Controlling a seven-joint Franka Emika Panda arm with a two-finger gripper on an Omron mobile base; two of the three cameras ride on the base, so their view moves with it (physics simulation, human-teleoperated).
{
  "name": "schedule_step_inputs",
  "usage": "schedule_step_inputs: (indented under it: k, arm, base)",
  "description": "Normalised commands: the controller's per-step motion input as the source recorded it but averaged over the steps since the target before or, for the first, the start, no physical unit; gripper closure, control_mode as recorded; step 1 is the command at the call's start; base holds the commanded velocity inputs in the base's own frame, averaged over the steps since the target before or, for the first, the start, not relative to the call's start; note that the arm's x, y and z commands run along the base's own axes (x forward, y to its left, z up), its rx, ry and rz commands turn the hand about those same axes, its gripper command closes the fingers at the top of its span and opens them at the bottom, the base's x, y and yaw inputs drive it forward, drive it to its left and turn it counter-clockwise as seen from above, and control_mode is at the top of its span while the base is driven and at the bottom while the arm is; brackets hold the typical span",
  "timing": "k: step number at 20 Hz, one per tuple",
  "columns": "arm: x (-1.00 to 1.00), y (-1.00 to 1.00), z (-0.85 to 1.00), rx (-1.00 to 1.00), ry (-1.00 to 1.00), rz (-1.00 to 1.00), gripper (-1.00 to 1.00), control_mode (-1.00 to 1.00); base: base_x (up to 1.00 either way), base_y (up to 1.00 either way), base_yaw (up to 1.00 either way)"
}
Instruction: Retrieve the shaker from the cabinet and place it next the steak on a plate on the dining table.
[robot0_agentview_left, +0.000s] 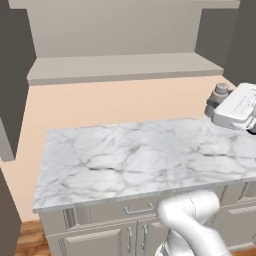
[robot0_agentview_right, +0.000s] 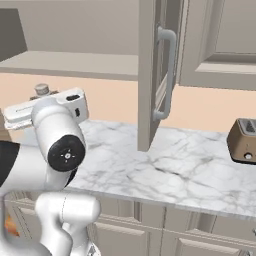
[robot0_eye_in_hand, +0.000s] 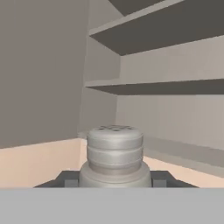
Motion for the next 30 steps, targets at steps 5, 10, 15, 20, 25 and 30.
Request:
schedule_step_inputs:
  k: [5,10,15,20,25,30]
  arm:
    - [0.00,0.00,0.00,0.00,0.00,0.00,1.00,1.00]
    - [0.00,0.00,0.00,0.00,0.00,0.00,1.00,1.00]
    - [0.00,0.00,0.00,0.00,0.00,0.00,1.00,1.00]
    - [0.00,0.00,0.00,0.00,0.00,0.00,1.00,1.00]
    - [0.00,0.00,0.00,0.00,0.00,0.00,1.00,1.00]
    - [0.00,0.00,0.00,0.00,0.00,0.00,1.00,1.00]
  base:
    - [-1.00,-0.12,0.33]
    - [-1.00,0.09,0.25]
    - [-0.80,-0.70,-0.11]
    - [0.00,-0.01,-0.99]
    - [0.00,0.00,-1.00]
    - [0.00,0.00,-1.00]
